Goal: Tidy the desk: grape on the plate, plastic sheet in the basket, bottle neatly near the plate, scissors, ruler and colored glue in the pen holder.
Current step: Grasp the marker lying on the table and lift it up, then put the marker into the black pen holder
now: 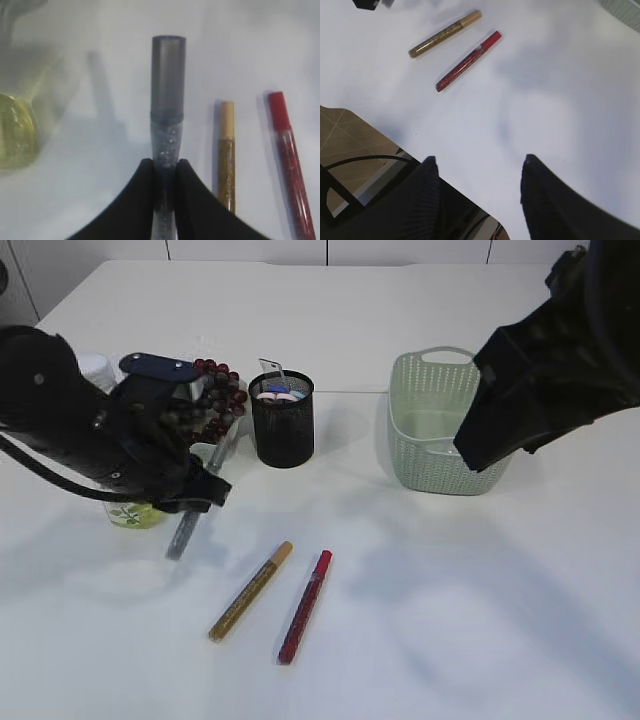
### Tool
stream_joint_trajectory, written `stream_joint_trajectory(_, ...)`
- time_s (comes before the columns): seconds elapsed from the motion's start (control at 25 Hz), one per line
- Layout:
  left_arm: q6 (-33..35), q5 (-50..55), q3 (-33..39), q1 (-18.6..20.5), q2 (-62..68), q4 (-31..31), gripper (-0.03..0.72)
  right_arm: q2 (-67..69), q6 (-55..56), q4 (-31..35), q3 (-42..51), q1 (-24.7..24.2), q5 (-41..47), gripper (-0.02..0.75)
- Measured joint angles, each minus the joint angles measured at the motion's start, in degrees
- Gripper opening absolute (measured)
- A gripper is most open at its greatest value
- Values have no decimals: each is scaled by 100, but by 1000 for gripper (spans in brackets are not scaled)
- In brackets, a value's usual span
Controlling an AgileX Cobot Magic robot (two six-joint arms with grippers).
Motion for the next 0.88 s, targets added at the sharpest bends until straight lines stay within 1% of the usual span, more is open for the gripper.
stream_joint_trajectory(0.12, 0, -692, 141, 0, -200, -13, 78, 0, 0, 0, 0, 0, 0, 417)
stream_joint_trajectory(0.52, 0, -2674, 138, 0, -261, -87, 81, 0, 0, -40, 0, 0, 0, 418)
stream_joint_trajectory(0.64, 0, -2900, -98, 0, -261, -100, 81, 0, 0, -44, 0, 0, 0, 418)
stream_joint_trajectory(0.88, 0, -3109, -990, 0, -41, -100, 81, 0, -10, -53, 0, 0, 0, 417)
